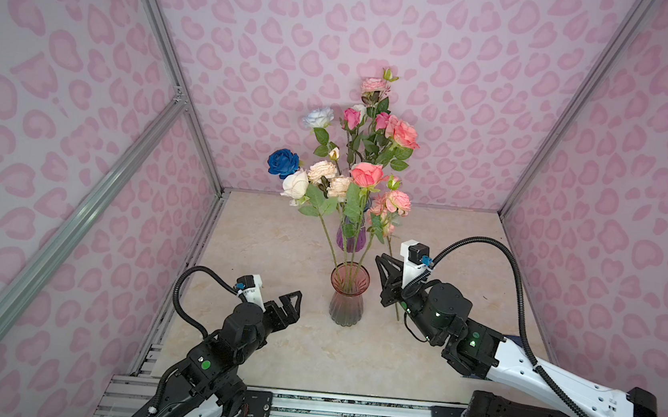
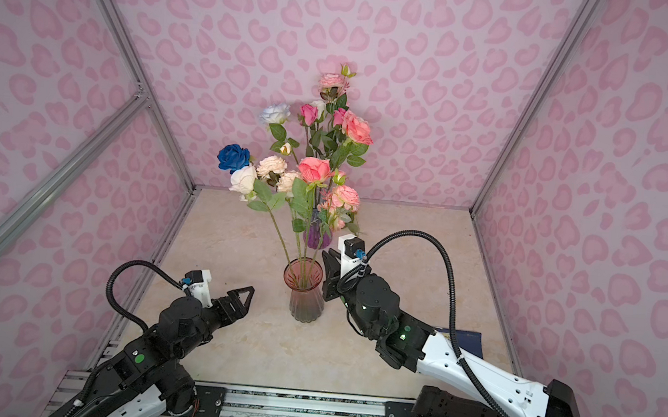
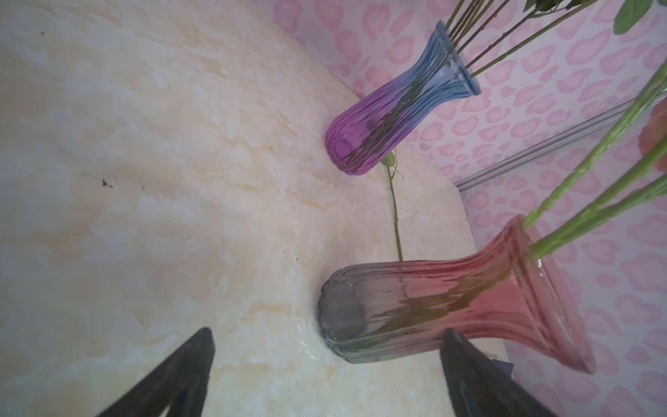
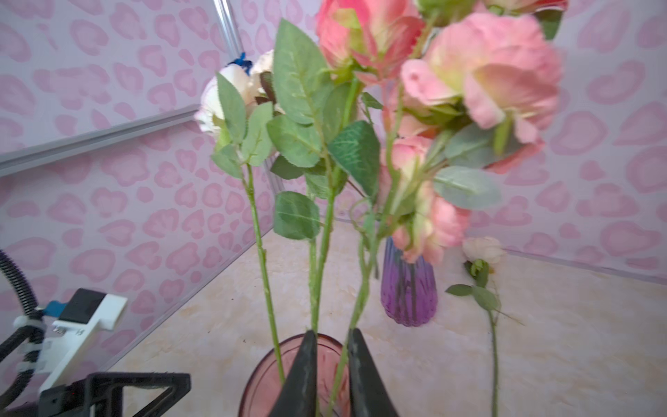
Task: Arrange the flowers into the vase
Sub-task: 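Lower the cream rose stem into the red-grey vase and open the right gripper, then move the right gripper down and close it on the last cream rose stem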
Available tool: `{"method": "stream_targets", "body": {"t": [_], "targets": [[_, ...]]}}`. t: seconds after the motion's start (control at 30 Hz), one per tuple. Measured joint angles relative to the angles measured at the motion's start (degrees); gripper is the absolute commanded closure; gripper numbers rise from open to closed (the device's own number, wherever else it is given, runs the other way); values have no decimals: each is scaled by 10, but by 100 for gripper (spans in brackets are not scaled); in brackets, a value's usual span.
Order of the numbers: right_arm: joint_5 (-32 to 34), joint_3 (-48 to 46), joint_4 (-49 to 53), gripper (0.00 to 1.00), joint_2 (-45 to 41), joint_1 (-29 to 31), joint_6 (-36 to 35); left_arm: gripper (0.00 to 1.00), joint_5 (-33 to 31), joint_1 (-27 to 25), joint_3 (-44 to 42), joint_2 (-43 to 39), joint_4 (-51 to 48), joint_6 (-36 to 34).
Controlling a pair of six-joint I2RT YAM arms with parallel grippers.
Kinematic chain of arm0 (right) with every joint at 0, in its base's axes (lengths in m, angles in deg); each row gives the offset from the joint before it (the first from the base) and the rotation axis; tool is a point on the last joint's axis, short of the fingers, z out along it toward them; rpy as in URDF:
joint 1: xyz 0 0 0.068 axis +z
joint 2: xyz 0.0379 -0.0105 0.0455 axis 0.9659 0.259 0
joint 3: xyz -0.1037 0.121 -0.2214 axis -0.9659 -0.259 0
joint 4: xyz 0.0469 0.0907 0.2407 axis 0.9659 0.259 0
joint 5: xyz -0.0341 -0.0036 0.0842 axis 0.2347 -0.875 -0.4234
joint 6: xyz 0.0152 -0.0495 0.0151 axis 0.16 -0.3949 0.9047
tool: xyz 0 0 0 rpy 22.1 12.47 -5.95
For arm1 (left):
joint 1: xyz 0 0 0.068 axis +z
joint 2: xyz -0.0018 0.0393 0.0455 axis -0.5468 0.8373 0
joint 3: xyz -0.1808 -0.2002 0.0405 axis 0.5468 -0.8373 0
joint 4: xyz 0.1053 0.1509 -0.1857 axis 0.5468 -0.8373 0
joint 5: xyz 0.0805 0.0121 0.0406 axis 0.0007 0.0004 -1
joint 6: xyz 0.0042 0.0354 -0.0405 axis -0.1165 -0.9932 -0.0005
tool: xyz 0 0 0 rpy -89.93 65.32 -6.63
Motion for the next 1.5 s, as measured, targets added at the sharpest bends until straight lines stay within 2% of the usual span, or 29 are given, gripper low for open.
{"method": "stream_targets", "body": {"t": [0.17,0.3,0.4,0.53,0.7,1.0,1.27,1.4,1.5], "targets": [[23,-43,75,76,-22,-114,76,1,2,0,-23,0,5,17],[-8,-45,145,66,14,-217,132,1,0,0,-23,34,26,24],[-55,-17,191,62,74,-259,143,2,4,0,-16,81,37,28],[-93,53,244,61,173,-284,138,1,21,0,21,151,49,30],[-133,189,314,60,322,-311,109,1,55,0,52,207,47,32],[-213,414,414,61,560,-347,78,0,74,0,62,183,20,38],[-255,510,454,63,668,-346,77,0,69,0,66,167,6,44],[-256,540,469,69,701,-344,93,0,66,0,73,170,5,45],[-226,550,478,75,709,-336,95,0,64,0,78,174,4,45]]}}
